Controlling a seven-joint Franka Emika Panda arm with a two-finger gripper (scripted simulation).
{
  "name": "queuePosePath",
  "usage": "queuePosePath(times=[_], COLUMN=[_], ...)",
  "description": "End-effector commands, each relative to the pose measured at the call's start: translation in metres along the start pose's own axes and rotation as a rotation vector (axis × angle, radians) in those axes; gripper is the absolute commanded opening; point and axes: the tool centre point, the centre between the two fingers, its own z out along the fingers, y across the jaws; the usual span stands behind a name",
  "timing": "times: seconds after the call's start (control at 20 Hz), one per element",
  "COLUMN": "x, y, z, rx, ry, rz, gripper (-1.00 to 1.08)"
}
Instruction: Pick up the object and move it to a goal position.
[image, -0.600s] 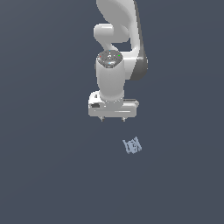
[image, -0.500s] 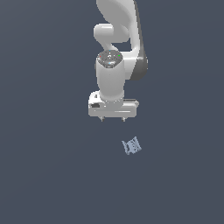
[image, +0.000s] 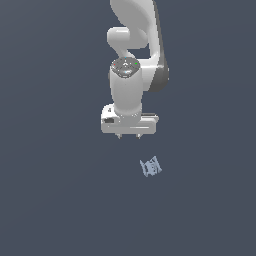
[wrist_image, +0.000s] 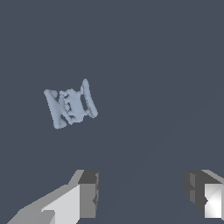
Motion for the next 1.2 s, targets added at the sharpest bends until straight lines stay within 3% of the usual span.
queuePosePath(times=[0.0,0.2,0.6,1.15], x=[0.0,-0.001,0.006,0.04], y=[-0.003,-0.017,-0.02,-0.037], z=[0.0,0.002,0.008,0.047], rx=[0.002,0.014,0.021,0.079], ry=[-0.001,-0.008,-0.012,-0.032], rz=[-0.003,-0.017,-0.033,-0.123], gripper=[0.28,0.28,0.28,0.28])
